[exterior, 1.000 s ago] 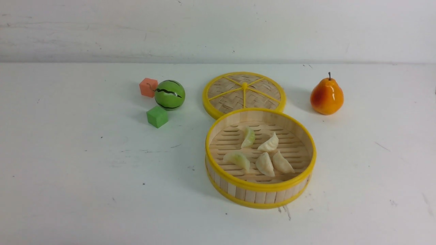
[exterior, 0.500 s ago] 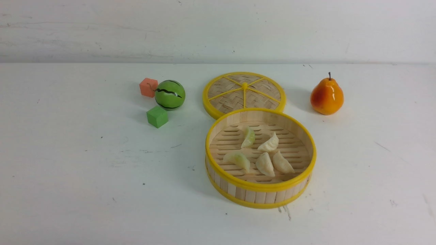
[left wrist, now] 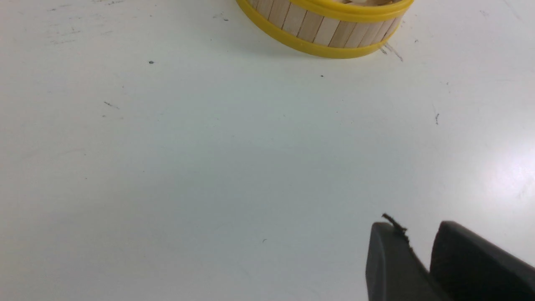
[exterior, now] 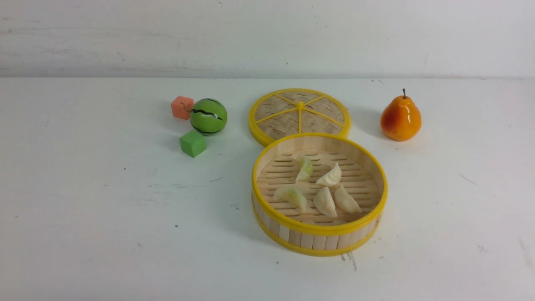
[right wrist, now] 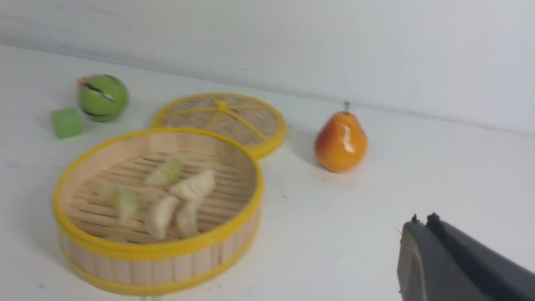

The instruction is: Put the dumplings into the steamer on the white table.

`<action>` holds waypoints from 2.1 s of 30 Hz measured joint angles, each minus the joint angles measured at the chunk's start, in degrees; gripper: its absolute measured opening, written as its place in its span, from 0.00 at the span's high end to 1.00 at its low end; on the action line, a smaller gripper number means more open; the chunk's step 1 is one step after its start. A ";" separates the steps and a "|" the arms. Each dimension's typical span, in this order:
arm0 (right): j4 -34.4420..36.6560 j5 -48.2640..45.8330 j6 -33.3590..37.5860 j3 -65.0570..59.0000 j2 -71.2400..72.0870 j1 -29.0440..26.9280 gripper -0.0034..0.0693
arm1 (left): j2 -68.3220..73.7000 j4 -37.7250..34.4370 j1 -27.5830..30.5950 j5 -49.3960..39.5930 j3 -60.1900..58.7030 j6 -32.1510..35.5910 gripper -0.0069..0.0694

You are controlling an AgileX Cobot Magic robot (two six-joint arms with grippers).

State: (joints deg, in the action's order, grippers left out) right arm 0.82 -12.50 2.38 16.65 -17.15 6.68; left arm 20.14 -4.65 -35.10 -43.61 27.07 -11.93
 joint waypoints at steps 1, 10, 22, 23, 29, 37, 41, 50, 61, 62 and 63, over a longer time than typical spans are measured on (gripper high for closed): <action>-0.06 0.15 0.00 -2.04 2.07 -2.17 0.97 | 0.00 0.00 0.00 0.00 0.00 0.00 0.71; 0.23 -0.37 -2.38 -17.55 16.96 -14.08 0.97 | 0.00 0.00 0.00 0.00 0.00 0.00 0.71; -1.48 -8.42 -5.76 -17.89 17.75 -10.62 0.97 | 0.00 0.00 0.00 -0.06 0.00 0.00 0.70; -1.48 -8.55 -5.86 -17.83 17.75 -10.62 0.97 | 0.00 0.00 0.00 -0.06 0.00 0.00 0.70; -1.48 -8.91 -5.93 -17.72 17.75 -10.62 0.96 | 0.00 0.00 0.00 -0.06 0.00 0.00 0.70; -1.48 -9.02 -5.98 -17.72 17.75 -10.62 0.95 | 0.00 0.00 0.00 -0.06 0.00 0.00 0.70; -1.48 -9.02 -5.98 -17.72 17.75 -10.62 0.94 | 0.00 0.00 0.00 -0.06 0.00 0.00 0.70; -1.48 -9.02 -6.08 -17.72 17.75 -10.62 0.93 | 0.00 1.06 0.00 -0.01 0.00 0.00 0.69; -1.50 -9.02 -6.08 -17.72 17.75 -10.62 0.91 | -0.56 8.73 9.00 25.17 -5.39 0.06 0.93; -1.50 -9.02 -6.08 -17.72 17.75 -10.62 0.91 | -0.93 8.31 10.60 26.34 -6.35 0.06 0.93; -1.50 -9.02 -6.08 -17.72 17.75 -10.62 0.91 | -2.04 7.15 13.84 30.24 -8.79 0.06 0.93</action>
State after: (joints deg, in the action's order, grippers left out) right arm -0.68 -21.52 -3.70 -1.07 0.60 -3.94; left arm 18.11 2.50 -21.26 -13.38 18.28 -11.88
